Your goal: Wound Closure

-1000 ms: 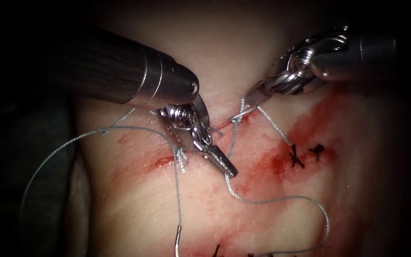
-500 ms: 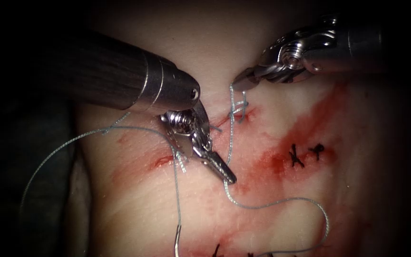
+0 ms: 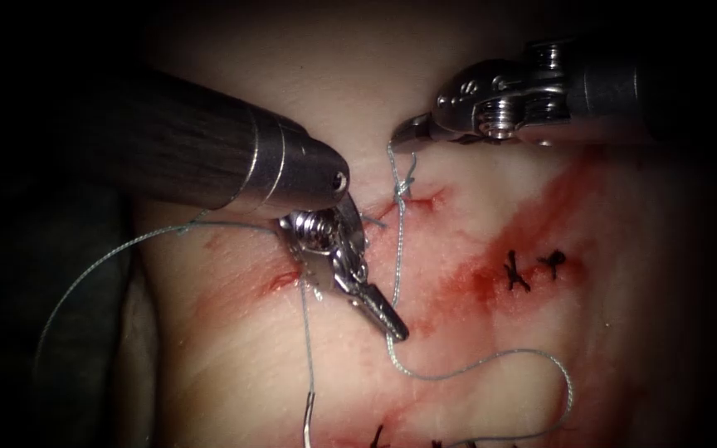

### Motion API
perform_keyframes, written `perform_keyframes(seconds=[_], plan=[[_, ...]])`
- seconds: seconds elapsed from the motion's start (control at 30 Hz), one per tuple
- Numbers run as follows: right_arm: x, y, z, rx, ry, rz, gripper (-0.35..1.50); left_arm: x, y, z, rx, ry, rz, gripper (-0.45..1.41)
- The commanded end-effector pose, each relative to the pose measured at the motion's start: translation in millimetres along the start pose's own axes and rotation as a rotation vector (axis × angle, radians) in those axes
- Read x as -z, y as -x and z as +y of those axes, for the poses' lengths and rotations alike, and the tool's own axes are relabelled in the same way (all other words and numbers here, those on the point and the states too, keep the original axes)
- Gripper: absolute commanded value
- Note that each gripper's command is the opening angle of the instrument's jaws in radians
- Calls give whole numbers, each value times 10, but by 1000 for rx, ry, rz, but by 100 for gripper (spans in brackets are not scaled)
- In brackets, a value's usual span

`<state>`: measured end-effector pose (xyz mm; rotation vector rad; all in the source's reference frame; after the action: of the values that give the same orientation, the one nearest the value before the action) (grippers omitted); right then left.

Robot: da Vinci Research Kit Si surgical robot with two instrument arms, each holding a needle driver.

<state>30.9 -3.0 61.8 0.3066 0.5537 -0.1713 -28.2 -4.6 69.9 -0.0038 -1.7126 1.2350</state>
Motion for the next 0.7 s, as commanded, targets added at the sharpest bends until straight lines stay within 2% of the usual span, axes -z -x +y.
perform_keyframes(seconds=[0.03, 0.13, 0.2, 0.27, 0.37, 0.47, 0.5, 0.53, 0.7], plan=[[-5, -4, 16, 98, 8, -6, -35, -6, -6, -3, 6, -4, -3, -45], [-5, -3, 27, 270, 3, -18, -35, -10, -4, -6, 12, -16, -18, -45], [-3, -4, 35, 454, 4, -15, -35, -12, -4, -8, 8, -26, -31, -45], [-3, -4, 37, 493, 4, -14, -35, -13, -4, -8, 13, -29, -35, -45], [0, -4, 41, 659, 5, -12, -35, -14, -4, -9, 16, -35, -44, -45], [2, -3, 41, 860, 32, -70, -35, -17, -3, -10, 13, -41, -52, -45], [2, -3, 41, 860, 32, -70, -35, -17, -3, -10, 13, -41, -52, -45], [2, -3, 41, 938, 24, -80, -35, -17, -3, -10, 18, -43, -53, -45], [8, -5, 41, 1088, 14, -95, -35, -21, -3, -12, 26, -54, -60, -45]])
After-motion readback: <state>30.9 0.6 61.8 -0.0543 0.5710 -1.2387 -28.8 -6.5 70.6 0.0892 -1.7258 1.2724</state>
